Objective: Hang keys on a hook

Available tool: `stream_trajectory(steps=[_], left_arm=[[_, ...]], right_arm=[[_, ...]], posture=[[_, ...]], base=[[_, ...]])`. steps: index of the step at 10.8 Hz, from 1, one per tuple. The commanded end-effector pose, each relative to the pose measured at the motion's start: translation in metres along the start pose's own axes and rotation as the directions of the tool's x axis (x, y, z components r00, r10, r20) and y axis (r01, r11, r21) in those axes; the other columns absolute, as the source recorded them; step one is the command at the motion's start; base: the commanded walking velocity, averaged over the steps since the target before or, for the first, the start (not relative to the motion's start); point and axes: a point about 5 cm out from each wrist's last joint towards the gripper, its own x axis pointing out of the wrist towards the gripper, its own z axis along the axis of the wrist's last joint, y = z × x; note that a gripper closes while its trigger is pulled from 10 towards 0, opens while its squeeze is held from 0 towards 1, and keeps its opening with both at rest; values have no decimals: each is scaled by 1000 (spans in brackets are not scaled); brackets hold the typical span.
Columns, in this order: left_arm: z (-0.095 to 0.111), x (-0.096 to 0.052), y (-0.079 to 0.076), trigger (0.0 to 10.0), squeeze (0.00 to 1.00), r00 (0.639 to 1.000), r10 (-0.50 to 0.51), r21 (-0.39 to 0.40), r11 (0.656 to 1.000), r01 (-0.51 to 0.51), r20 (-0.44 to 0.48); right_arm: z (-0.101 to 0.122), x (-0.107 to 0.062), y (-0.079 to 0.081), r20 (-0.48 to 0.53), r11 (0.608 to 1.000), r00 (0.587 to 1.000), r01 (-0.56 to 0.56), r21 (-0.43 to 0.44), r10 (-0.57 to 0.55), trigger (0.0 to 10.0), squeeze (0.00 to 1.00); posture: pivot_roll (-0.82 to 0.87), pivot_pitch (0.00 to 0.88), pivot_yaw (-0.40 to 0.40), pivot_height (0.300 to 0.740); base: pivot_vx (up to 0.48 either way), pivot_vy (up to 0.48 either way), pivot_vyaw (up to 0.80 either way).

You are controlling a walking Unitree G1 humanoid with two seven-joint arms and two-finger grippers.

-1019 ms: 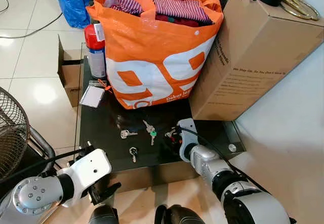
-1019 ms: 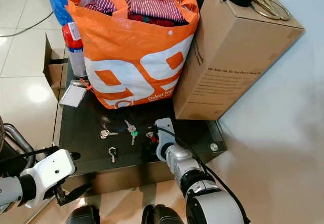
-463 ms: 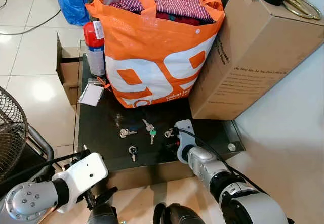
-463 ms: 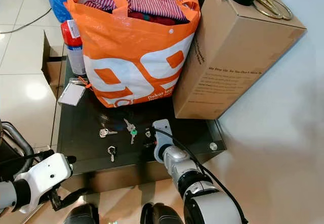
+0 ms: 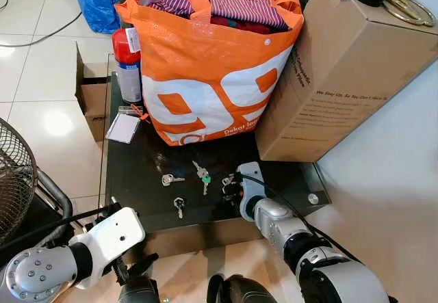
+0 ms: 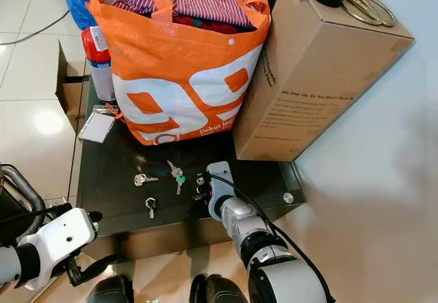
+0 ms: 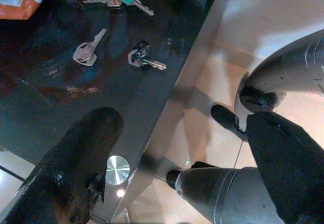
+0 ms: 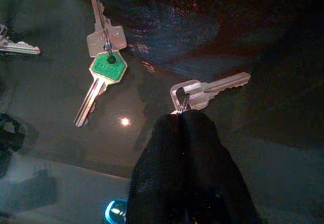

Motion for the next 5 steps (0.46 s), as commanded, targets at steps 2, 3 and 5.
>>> stream_trajectory(steps=[2,3,5], left_arm=[[4,0,-2,10000,0,1000,3,4,1000,-3,16],[4,3,-2,10000,0,1000,5,4,1000,-5,23],[11,19,5,10000,0,997,27,9,1000,-27,68]], right_arm=[[-8,-2,-5,-11,999,1000,26,32,-26,0,0],[-6,-3,-6,-2,999,1000,29,39,-29,0,0],[5,-5,-16,39,998,998,37,58,-39,0,0]], posture=[[191,172,-218,740],[184,164,-219,740],[148,103,-203,740]], base=[[0,0,0],[0,0,0],[0,0,0]])
